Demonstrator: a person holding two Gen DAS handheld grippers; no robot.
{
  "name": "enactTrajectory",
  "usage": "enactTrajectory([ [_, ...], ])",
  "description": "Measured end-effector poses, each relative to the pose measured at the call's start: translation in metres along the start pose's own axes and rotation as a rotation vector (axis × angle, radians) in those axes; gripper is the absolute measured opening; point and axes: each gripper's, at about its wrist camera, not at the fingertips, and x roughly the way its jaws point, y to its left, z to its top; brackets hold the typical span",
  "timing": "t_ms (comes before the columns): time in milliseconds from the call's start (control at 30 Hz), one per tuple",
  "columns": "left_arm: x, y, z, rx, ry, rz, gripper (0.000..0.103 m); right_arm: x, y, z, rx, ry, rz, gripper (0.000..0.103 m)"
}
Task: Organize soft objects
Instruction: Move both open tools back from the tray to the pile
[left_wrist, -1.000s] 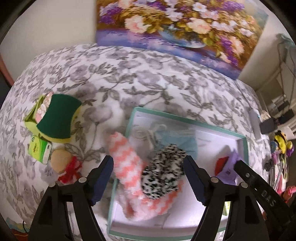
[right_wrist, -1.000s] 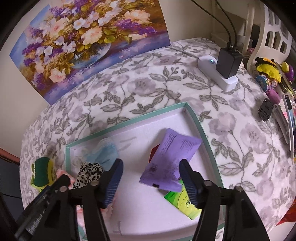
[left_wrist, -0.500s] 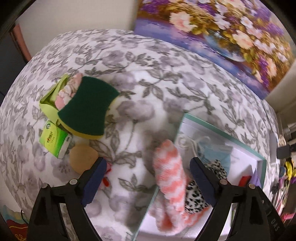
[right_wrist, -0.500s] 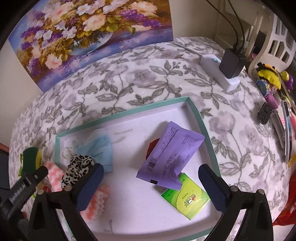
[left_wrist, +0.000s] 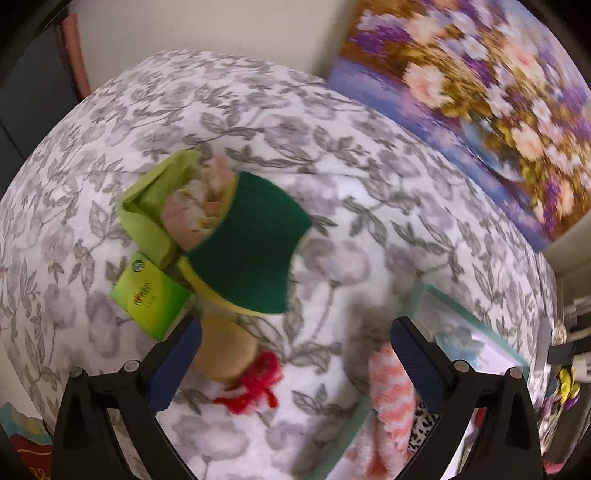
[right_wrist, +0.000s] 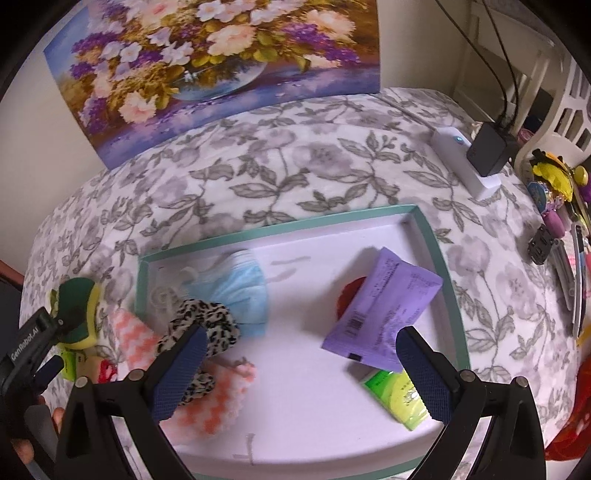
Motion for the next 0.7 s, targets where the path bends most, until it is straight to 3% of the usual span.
enactTrajectory([
  [100, -0.001, 0.017, 0.007, -0.042, -0.002, 0.013, 0.102, -0.002, 0.013, 0.0, -0.009, 0.0, 0.027, 0.103],
  [367, -0.021, 0.065, 0.023, -0.141, -0.063, 0.158, 0.102, -0.005, 0.067, -0.006, -0.087, 0.004, 0.077, 0.103],
  [700, -0.028, 0.103, 0.031, -0.214, -0.072, 0.214, 0.102, -0.001, 0.141, -0.024, -0.226, 0.019, 0.104, 0.103],
])
